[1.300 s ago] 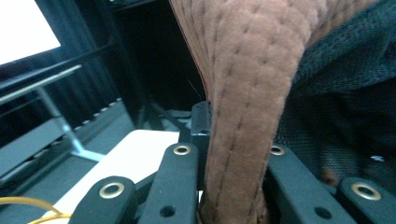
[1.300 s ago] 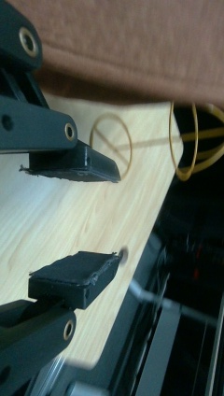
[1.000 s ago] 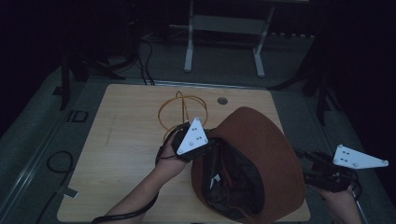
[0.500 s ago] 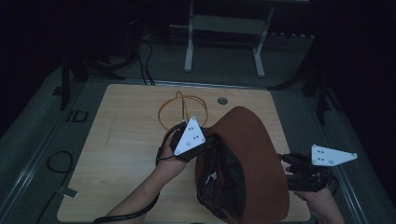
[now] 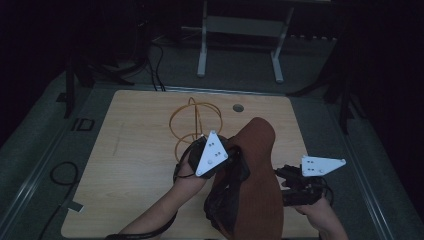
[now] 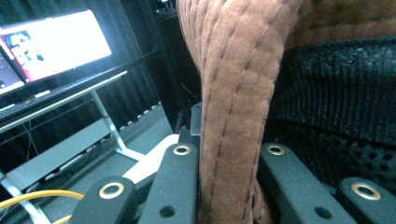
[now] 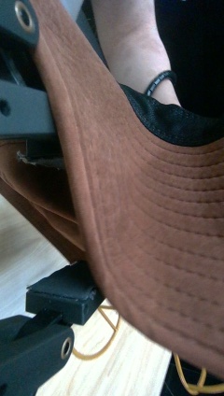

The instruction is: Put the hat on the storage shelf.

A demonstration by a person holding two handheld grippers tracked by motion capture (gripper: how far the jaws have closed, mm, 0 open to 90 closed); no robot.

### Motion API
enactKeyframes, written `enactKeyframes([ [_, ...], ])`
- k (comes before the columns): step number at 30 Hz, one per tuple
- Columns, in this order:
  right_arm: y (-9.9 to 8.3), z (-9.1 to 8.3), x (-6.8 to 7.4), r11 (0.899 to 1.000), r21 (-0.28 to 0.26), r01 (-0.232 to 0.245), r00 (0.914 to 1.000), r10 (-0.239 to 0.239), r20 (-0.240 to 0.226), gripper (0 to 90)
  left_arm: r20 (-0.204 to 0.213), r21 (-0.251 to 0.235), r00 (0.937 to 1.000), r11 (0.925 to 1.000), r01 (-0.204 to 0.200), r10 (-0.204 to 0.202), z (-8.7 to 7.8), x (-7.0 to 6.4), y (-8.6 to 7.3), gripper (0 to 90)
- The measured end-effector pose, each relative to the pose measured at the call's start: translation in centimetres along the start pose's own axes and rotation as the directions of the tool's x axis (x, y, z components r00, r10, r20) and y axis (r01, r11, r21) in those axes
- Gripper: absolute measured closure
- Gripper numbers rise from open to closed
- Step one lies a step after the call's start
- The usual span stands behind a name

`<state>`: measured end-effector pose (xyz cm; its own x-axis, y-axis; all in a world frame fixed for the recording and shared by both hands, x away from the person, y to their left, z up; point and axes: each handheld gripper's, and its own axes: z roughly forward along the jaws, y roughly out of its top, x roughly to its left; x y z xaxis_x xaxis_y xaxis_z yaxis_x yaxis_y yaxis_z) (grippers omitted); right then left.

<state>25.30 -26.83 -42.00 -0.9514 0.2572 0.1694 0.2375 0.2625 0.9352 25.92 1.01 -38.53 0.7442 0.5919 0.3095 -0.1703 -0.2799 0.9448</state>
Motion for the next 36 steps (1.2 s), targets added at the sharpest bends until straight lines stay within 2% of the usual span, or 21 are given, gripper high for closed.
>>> enactKeyframes([
  [3, -0.1, 0.9, -0.1, 1.0, -0.013, -0.021, 0.9997, 0.021, -0.009, 51.8, 0.004, -0.005, 0.9998, 0.9998, 0.018, -0.018, 0.2, -0.2, -0.1, 83.6],
  [4, -0.1, 1.2, -0.1, 1.0, -0.016, -0.024, 0.9995, 0.024, -0.019, 57.9, 0.002, -0.007, 0.9999, 0.9998, 0.017, -0.017, 0.2, -0.3, -0.1, 83.6],
  [5, -0.2, 1.4, 0.0, 0.999, -0.018, -0.028, 0.9992, 0.027, -0.028, 58.8, -0.004, -0.012, 0.9999, 0.9998, 0.016, -0.016, 0.2, -0.4, -0.1, 83.6],
  [7, -0.2, 1.8, 0.1, 1.0, -0.017, -0.023, 0.9992, 0.022, -0.034, 79.0, -0.012, 0.001, 0.9999, 1.0, 0.007, -0.007, 0.2, -0.5, -0.2, 83.6],
  [9, -0.2, 2.1, 0.3, 1.0, -0.014, -0.007, 0.9995, 0.006, -0.03, 90.0, -0.015, -0.004, 0.9999, 1.0, 0.005, -0.005, 0.2, -0.3, -0.3, 83.6],
  [13, -0.1, 2.0, 0.8, 1.0, -0.003, 0.01, 0.9999, -0.01, 0.001, 90.0, -0.022, 0.001, 0.9996, 0.9999, 0.016, -0.016, -0.1, 0.2, -0.5, 83.5],
  [16, 0.1, 1.4, 1.1, 1.0, -0.014, 0.019, 0.999, -0.018, 0.042, 90.0, -0.033, -0.011, 0.9988, 0.9993, 0.037, -0.037, -0.4, 0.7, -0.6, 83.4],
  [18, 0.3, 0.9, 1.2, 0.999, -0.03, 0.021, 0.9986, -0.02, 0.049, 90.0, -0.034, -0.023, 0.9971, 0.9975, 0.067, -0.067, -0.7, 1.1, -0.7, 83.4],
  [19, 0.3, 0.6, 1.3, 0.999, -0.036, 0.023, 0.9969, -0.02, 0.076, 90.0, -0.044, -0.033, 0.9967, 0.9972, 0.067, -0.068, -0.8, 1.1, -0.7, 83.4],
  [20, 0.4, 0.4, 1.2, 0.999, -0.046, 0.016, 0.997, -0.012, 0.077, 90.0, -0.048, -0.037, 0.9963, 0.9969, 0.07, -0.072, -0.9, 1.2, -0.7, 83.4],
  [21, 0.5, 0.1, 1.3, 0.999, -0.046, 0.03, 0.9965, -0.026, 0.08, 90.0, -0.044, -0.037, 0.9961, 0.9965, 0.074, -0.076, -1.0, 1.3, -0.7, 83.4],
  [22, 0.6, -0.2, 1.5, 0.998, -0.044, 0.048, 0.9927, -0.043, 0.113, 90.0, -0.05, -0.038, 0.9963, 0.997, 0.067, -0.069, -1.0, 1.3, -0.7, 83.4],
  [24, 0.7, -0.6, 1.8, 0.997, -0.034, 0.071, 0.9879, -0.066, 0.141, 90.0, -0.047, -0.028, 0.9968, 0.9976, 0.063, -0.065, -1.0, 1.2, -0.7, 83.4],
  [25, 0.9, -1.1, 2.1, 0.996, -0.008, 0.089, 0.9787, -0.086, 0.186, 90.0, -0.045, -0.032, 0.9968, 0.9975, 0.064, -0.065, -1.0, 1.2, -0.7, 83.4],
  [28, 0.8, -1.6, 2.2, 0.995, -0.01, 0.098, 0.976, -0.094, 0.196, 90.0, -0.039, -0.034, 0.997, 0.9972, 0.066, -0.067, -1.1, 1.2, -0.9, 83.4],
  [31, 0.7, -2.6, 2.3, 0.995, -0.033, 0.093, 0.9794, -0.085, 0.183, 90.0, -0.036, -0.041, 0.9966, 0.9965, 0.073, -0.075, -1.1, 1.3, -1.1, 83.4],
  [32, 0.7, -3.4, 2.3, 0.995, -0.04, 0.095, 0.9776, -0.085, 0.192, 90.0, -0.034, -0.046, 0.9964, 0.9961, 0.076, -0.077, -1.2, 1.4, -1.2, 83.5],
  [36, 0.5, -4.7, 2.2, 0.994, -0.067, 0.084, 0.9732, -0.068, 0.22, 90.0, -0.018, -0.067, 0.9962, 0.9942, 0.084, -0.086, -1.6, 1.8, -1.2, 83.5],
])
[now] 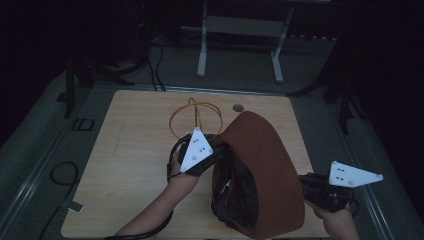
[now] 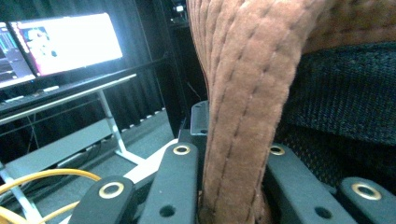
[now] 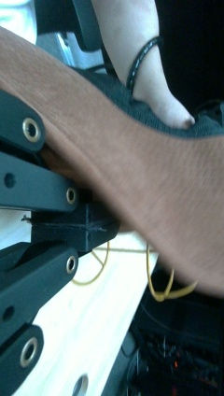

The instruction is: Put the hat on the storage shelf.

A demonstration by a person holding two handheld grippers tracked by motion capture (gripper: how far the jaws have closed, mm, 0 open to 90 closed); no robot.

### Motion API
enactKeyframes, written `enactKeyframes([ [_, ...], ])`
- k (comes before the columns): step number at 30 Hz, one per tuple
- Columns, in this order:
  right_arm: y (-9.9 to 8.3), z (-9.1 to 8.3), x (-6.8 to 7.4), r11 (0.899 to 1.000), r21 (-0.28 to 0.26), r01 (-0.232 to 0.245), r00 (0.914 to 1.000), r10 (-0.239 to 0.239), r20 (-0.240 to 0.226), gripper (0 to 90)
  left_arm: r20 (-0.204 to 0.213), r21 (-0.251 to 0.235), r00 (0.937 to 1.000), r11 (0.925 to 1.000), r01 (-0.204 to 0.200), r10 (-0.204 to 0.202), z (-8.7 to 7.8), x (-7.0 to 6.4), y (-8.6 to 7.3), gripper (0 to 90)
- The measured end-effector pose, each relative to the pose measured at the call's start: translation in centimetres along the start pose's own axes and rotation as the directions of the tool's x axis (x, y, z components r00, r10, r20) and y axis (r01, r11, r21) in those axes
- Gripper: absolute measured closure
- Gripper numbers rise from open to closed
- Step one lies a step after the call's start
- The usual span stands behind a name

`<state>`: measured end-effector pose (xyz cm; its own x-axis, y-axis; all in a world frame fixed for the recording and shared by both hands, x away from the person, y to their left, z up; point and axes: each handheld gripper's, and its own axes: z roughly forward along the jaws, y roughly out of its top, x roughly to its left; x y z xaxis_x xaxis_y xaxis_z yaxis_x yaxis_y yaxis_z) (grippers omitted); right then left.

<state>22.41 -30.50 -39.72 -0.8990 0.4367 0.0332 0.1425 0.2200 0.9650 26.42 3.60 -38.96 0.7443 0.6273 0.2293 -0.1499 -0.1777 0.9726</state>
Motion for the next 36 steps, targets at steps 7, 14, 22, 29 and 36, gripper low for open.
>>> enactKeyframes([
  [7, -0.3, -2.6, -1.3, 0.999, -0.022, -0.026, 0.997, 0.028, 0.072, 90.0, 0.011, -0.043, 0.9999, 0.999, -0.009, 0.01, -0.6, 0.1, 0.5, 83.5],
  [14, -1.1, -3.5, -2.9, 0.997, -0.025, -0.078, 0.9912, 0.08, 0.106, 88.5, 0.024, -0.079, 0.9994, 0.9965, 0.027, -0.025, -1.0, 0.6, 0.7, 83.5],
  [22, -1.5, -0.5, -2.2, 0.997, 0.025, -0.069, 0.9975, 0.069, 0.014, 71.8, 0.037, -0.094, 0.9993, 0.9955, 0.005, -0.001, -0.6, -0.1, 1.2, 83.5],
  [29, -0.7, 1.1, -0.2, 1.0, 0.017, 0.002, 0.9921, 0.0, -0.126, 50.1, -0.02, -0.05, 0.9989, 0.9978, -0.043, 0.043, -0.2, -0.7, 1.4, 83.5],
  [36, -0.3, 2.0, 0.1, 1.0, -0.011, -0.02, 0.9837, 0.018, -0.179, 40.5, -0.021, -0.055, 0.9996, 0.9983, -0.021, 0.02, -0.1, -0.9, 1.4, 83.5],
])
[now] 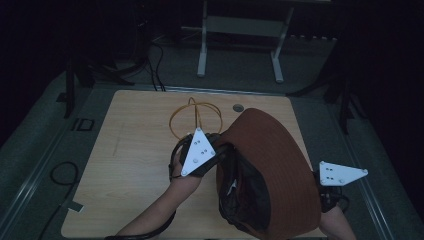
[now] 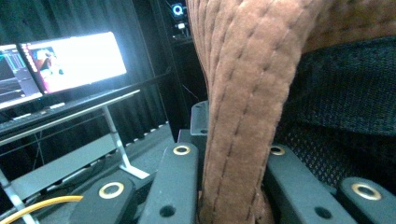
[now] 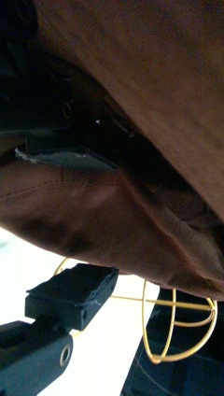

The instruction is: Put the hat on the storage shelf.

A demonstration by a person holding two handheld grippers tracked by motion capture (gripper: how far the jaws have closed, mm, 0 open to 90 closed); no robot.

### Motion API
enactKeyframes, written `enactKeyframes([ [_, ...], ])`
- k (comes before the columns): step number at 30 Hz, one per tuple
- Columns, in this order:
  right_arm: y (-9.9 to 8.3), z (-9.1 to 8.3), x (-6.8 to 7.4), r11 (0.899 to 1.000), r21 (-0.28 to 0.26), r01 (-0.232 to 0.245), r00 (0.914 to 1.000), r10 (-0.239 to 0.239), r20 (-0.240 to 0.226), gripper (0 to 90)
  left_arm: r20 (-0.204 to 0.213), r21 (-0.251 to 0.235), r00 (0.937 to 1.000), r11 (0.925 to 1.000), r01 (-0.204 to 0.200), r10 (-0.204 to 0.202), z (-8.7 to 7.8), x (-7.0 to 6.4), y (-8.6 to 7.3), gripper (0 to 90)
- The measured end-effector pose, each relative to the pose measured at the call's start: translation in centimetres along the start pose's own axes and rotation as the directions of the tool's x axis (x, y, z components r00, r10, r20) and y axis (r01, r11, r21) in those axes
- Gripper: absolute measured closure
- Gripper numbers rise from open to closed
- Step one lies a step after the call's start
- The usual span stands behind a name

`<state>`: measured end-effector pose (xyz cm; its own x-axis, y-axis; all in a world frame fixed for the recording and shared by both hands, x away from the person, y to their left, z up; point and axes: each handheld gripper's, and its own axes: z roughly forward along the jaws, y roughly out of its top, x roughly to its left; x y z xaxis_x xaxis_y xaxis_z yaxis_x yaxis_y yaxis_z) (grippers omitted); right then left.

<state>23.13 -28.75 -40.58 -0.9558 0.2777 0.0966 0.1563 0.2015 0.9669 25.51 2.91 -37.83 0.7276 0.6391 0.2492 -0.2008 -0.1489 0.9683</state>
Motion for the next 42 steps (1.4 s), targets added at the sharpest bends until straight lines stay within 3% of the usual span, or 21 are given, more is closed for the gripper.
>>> enactKeyframes([
  [7, -0.2, 1.6, -0.5, 0.997, -0.044, -0.058, 0.9967, 0.055, -0.06, 40.6, 0.03, -0.011, 0.9994, 0.9998, 0.019, -0.019, 0.3, -1.0, -0.1, 83.5],
  [13, -0.1, 3.0, -0.4, 0.998, -0.015, -0.061, 0.9955, 0.059, -0.075, 46.8, 0.051, -0.015, 0.9987, 0.9999, 0.001, 0.0, 0.8, -2.2, 0.3, 83.5],
  [15, -0.2, 3.7, -0.4, 0.998, 0.005, -0.066, 0.9936, 0.066, -0.091, 60.3, 0.046, -0.01, 0.9985, 0.9995, -0.028, 0.029, 0.8, -2.6, 0.4, 83.5],
  [16, -0.2, 3.7, -0.4, 0.998, 0.005, -0.066, 0.9936, 0.066, -0.091, 60.3, 0.049, -0.013, 0.9983, 0.9994, -0.032, 0.032, 0.9, -2.8, 0.5, 83.5],
  [17, -0.2, 3.9, -0.3, 0.997, 0.006, -0.072, 0.9914, 0.073, -0.109, 75.5, 0.046, -0.01, 0.9981, 0.9992, -0.04, 0.04, 0.9, -2.8, 0.5, 83.4],
  [18, -0.2, 3.9, -0.3, 0.997, 0.001, -0.077, 0.9912, 0.076, -0.108, 82.9, 0.042, -0.009, 0.9982, 0.999, -0.043, 0.044, 0.9, -2.9, 0.5, 83.4],
  [20, -0.2, 3.9, -0.3, 0.997, 0.003, -0.078, 0.991, 0.078, -0.109, 87.0, 0.047, -0.007, 0.9981, 0.9992, -0.039, 0.039, 0.9, -2.7, 0.4, 83.4],
  [26, 0.1, 3.5, 0.0, 0.998, 0.013, -0.064, 0.9954, 0.065, -0.071, 89.5, 0.069, -0.005, 0.997, 0.9994, -0.035, 0.035, 0.9, -2.2, 0.2, 82.4],
  [30, 0.8, 2.0, 0.3, 0.999, -0.022, -0.048, 0.9985, 0.047, -0.028, 89.6, 0.081, -0.019, 0.9965, 0.9996, -0.022, 0.024, 0.5, -1.4, 0.1, 74.9],
  [33, 1.4, 0.7, 0.5, 0.998, -0.05, -0.03, 0.9996, 0.03, 0.0, 89.6, 0.104, 0.004, 0.9942, 0.9996, -0.028, 0.027, 0.4, -0.8, 0.3, 73.6],
  [35, 1.6, 0.3, 0.5, 0.998, -0.057, -0.027, 0.9996, 0.028, 0.007, 89.7, 0.087, 0.011, 0.9959, 0.9995, -0.029, 0.028, 0.3, -0.6, 0.3, 73.1],
  [39, 2.1, -0.9, 0.4, 0.995, -0.095, -0.026, 0.9991, 0.029, 0.032, 89.7, 0.08, 0.038, 0.9965, 0.9991, 0.022, -0.025, 0.5, -0.1, 0.2, 59.1],
  [42, 2.3, -1.5, 0.4, 0.993, -0.112, -0.022, 0.9983, 0.028, 0.051, 89.7, 0.08, 0.069, 0.9961, 0.9971, 0.031, -0.037, 0.8, 0.1, -0.1, 52.0],
])
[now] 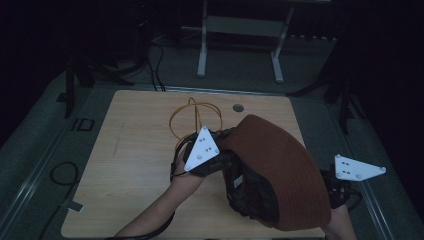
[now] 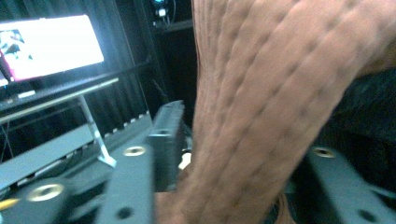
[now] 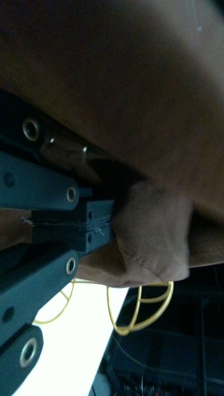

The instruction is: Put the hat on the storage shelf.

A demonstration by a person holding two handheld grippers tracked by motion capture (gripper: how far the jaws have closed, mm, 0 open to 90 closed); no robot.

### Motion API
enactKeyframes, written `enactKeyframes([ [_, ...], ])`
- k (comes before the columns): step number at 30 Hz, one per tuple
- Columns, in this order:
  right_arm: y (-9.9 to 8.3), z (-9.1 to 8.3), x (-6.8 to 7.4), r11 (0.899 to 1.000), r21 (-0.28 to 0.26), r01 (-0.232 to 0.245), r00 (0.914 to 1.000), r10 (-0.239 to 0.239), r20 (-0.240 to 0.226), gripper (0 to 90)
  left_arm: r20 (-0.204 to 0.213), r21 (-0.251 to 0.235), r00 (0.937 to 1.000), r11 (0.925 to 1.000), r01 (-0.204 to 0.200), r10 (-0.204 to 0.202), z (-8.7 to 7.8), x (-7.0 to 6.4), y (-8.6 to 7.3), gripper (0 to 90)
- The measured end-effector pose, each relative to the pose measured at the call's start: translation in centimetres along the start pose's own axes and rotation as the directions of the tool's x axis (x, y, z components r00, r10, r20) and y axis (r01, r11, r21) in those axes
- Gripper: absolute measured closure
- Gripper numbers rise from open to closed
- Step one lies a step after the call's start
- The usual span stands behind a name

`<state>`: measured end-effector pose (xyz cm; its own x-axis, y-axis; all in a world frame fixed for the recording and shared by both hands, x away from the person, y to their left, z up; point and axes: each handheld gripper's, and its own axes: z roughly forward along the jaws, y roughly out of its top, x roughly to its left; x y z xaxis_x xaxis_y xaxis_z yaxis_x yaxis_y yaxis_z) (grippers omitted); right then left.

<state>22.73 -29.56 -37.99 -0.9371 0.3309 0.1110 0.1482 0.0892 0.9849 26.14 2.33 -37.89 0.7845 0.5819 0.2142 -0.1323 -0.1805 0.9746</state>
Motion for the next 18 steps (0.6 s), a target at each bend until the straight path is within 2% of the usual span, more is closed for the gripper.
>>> enactKeyframes([
  [1, 0.2, -0.4, 0.0, 1.0, -0.011, 0.004, 0.9999, -0.004, 0.01, 89.7, -0.007, 0.015, 1.0, 0.9999, 0.006, -0.006, 0.1, 0.0, -0.1, 45.1],
  [2, 0.4, -0.6, -0.1, 1.0, -0.017, 0.008, 0.9996, -0.008, 0.026, 89.7, -0.01, 0.029, 0.9999, 0.9995, 0.011, -0.011, 0.1, 0.1, -0.2, 42.8],
  [3, 0.4, -0.6, -0.1, 1.0, -0.017, 0.008, 0.9996, -0.008, 0.026, 89.7, -0.009, 0.035, 0.9997, 0.9992, 0.021, -0.021, 0.2, 0.1, -0.3, 42.8],
  [4, 0.5, -0.9, -0.1, 1.0, -0.017, 0.011, 0.999, -0.011, 0.043, 89.7, -0.012, 0.044, 0.9996, 0.9987, 0.027, -0.027, 0.2, 0.2, -0.4, 39.5],
  [9, 1.3, -2.4, -0.5, 0.999, -0.041, 0.025, 0.9935, -0.02, 0.112, 89.7, -0.026, 0.075, 0.9982, 0.9956, 0.057, -0.055, -0.3, 0.6, -0.8, 36.9],
  [11, 1.7, -2.8, -0.7, 0.999, -0.043, 0.033, 0.9889, -0.026, 0.146, 89.7, -0.029, 0.096, 0.998, 0.9936, 0.058, -0.056, -0.7, 0.7, -0.8, 32.7],
  [13, 2.1, -3.2, -1.0, 0.998, -0.044, 0.04, 0.9835, -0.031, 0.178, 89.7, -0.028, 0.105, 0.9982, 0.9928, 0.056, -0.054, -1.2, 0.7, -1.0, 32.5],
  [15, 2.4, -3.3, -1.4, 0.998, -0.036, 0.052, 0.975, -0.043, 0.218, 89.8, -0.032, 0.118, 0.9978, 0.9911, 0.062, -0.059, -1.8, 0.8, -1.3, 29.6],
  [18, 2.7, -3.5, -2.1, 0.998, -0.038, 0.048, 0.9645, -0.036, 0.261, 89.8, -0.051, 0.138, 0.9958, 0.9869, 0.083, -0.076, -2.9, 0.9, -2.0, 26.9],
])
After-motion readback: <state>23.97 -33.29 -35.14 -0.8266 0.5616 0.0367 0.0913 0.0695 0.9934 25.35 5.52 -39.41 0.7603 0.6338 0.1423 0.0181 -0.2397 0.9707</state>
